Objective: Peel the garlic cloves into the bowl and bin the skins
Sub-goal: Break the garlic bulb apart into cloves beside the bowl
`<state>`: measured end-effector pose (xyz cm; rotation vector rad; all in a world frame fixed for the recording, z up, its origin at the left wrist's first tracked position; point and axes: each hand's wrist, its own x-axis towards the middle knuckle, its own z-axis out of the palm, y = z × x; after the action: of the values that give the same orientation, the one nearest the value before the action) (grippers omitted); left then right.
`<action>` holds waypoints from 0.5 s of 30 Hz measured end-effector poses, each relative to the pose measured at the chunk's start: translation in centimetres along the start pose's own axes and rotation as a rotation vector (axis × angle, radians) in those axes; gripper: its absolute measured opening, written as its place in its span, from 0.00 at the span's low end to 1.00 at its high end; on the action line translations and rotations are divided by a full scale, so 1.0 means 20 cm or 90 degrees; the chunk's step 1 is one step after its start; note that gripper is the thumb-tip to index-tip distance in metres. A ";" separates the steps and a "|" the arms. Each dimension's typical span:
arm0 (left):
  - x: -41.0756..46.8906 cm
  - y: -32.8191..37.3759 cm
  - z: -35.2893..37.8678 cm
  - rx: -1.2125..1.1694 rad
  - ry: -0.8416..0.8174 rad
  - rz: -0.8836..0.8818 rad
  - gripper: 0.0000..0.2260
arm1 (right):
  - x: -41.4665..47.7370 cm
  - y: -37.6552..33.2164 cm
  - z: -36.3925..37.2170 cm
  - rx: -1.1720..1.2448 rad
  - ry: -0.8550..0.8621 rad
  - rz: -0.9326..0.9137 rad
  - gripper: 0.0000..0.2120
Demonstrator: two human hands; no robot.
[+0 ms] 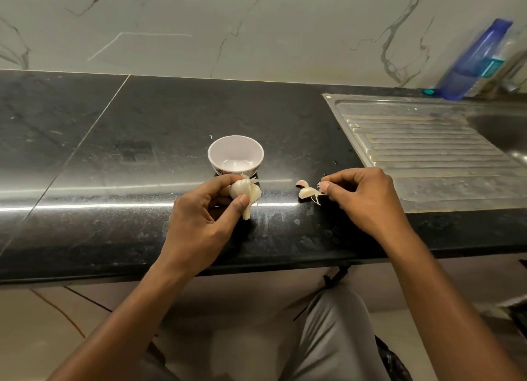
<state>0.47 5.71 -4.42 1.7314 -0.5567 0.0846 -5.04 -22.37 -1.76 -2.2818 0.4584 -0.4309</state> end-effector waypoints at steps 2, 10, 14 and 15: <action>0.00 0.00 0.00 -0.001 0.005 0.005 0.14 | 0.00 -0.01 -0.01 0.005 0.020 -0.005 0.04; 0.00 -0.01 0.01 -0.007 0.026 0.017 0.15 | 0.00 -0.14 0.04 0.041 0.087 -0.102 0.04; 0.00 0.00 0.00 0.000 0.041 0.026 0.14 | -0.01 -0.23 0.14 0.082 0.033 -0.114 0.03; 0.00 0.00 0.00 0.005 0.043 0.031 0.14 | -0.01 -0.24 0.18 0.080 0.019 -0.120 0.03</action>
<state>0.38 5.67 -4.47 1.7159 -0.5493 0.1792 -2.82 -16.90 -0.53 -2.2071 0.2240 -0.5726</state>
